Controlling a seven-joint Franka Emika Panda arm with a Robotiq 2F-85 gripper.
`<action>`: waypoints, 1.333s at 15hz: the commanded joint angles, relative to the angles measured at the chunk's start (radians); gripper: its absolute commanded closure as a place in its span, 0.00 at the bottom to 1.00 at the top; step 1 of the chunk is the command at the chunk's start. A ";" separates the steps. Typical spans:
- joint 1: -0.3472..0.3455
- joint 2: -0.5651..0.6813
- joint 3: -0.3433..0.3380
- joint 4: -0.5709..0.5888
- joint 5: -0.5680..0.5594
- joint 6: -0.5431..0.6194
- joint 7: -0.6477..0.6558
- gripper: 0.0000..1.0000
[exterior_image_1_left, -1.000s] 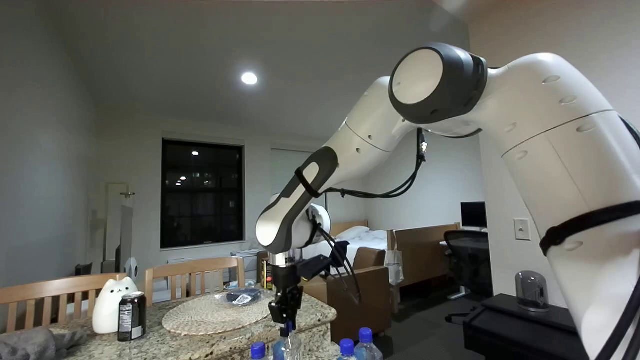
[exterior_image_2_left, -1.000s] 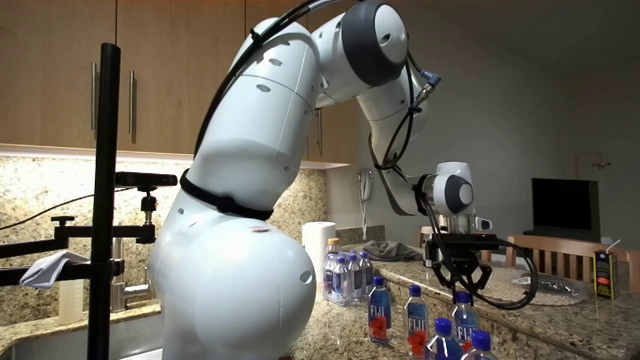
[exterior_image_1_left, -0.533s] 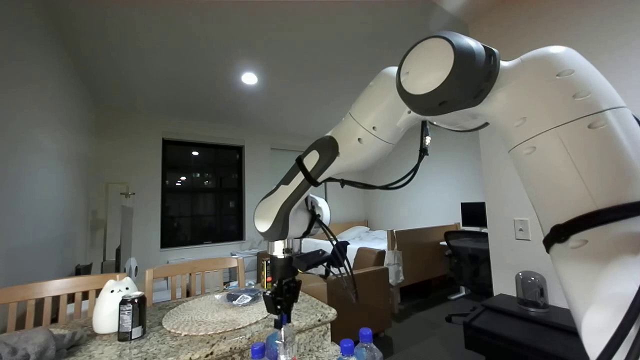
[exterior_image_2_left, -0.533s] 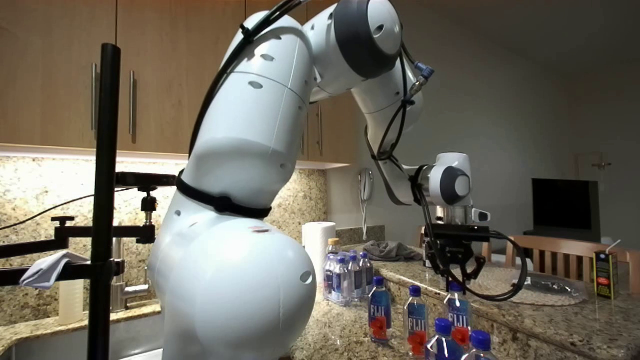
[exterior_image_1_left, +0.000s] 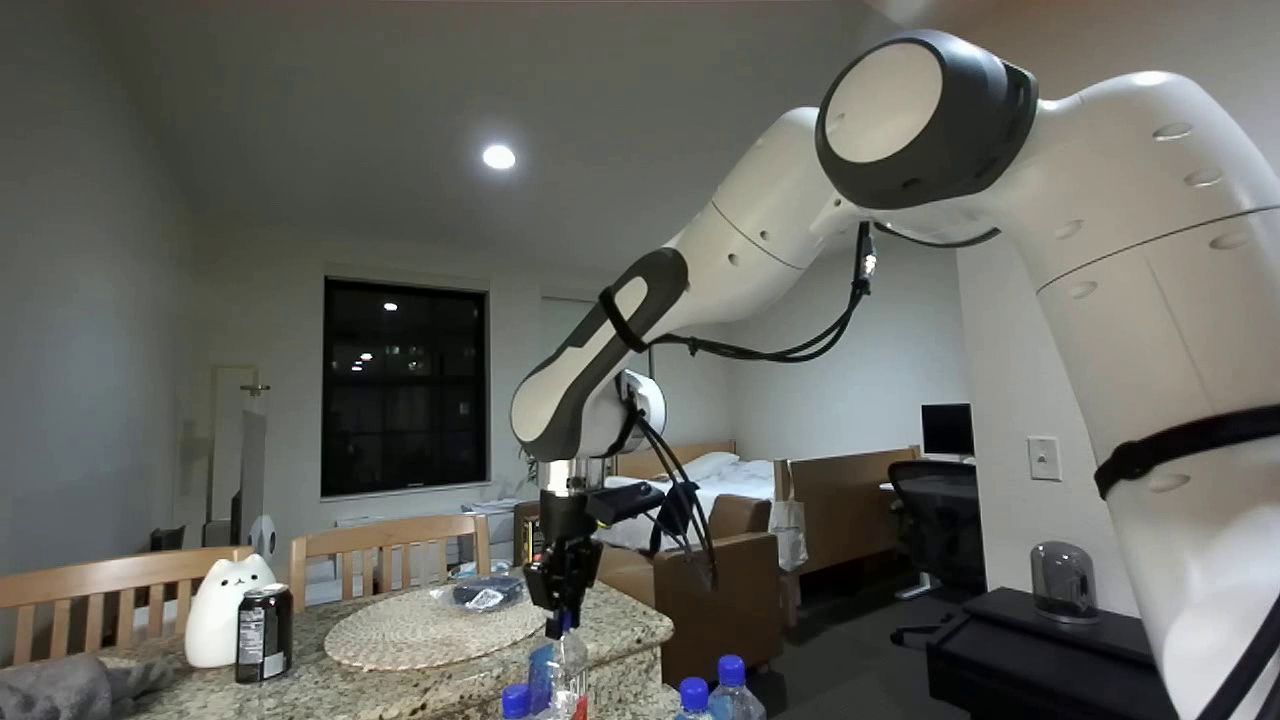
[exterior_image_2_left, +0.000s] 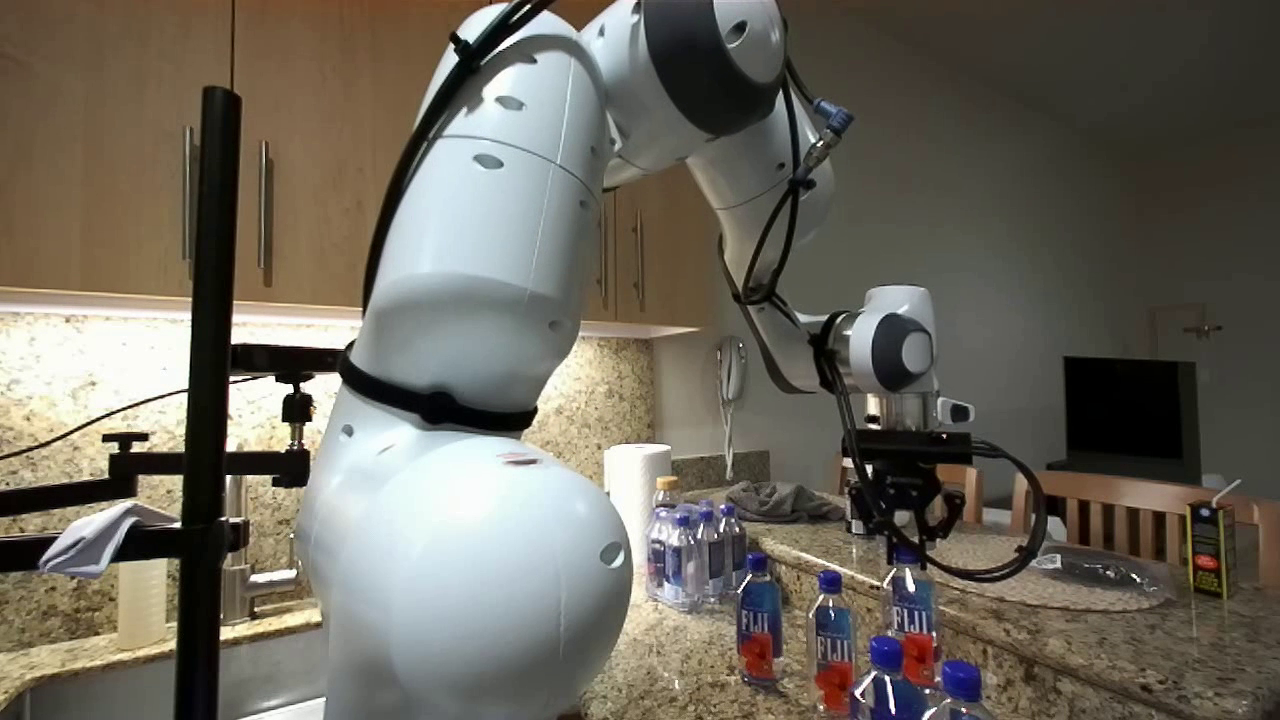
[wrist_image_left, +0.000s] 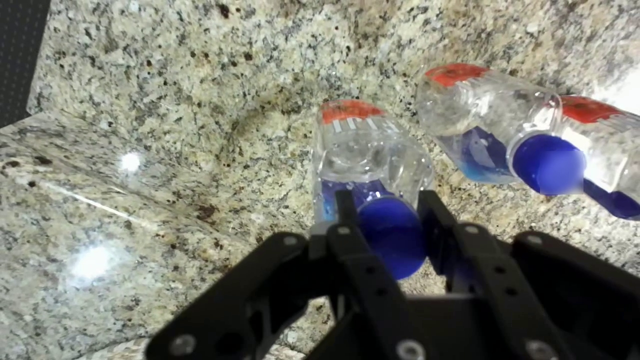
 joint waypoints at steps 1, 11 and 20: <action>-0.003 0.000 0.004 0.001 -0.001 -0.002 0.001 0.66; 0.026 -0.039 -0.011 -0.118 -0.018 0.082 0.272 0.86; 0.033 -0.141 -0.021 -0.262 -0.009 0.073 0.428 0.86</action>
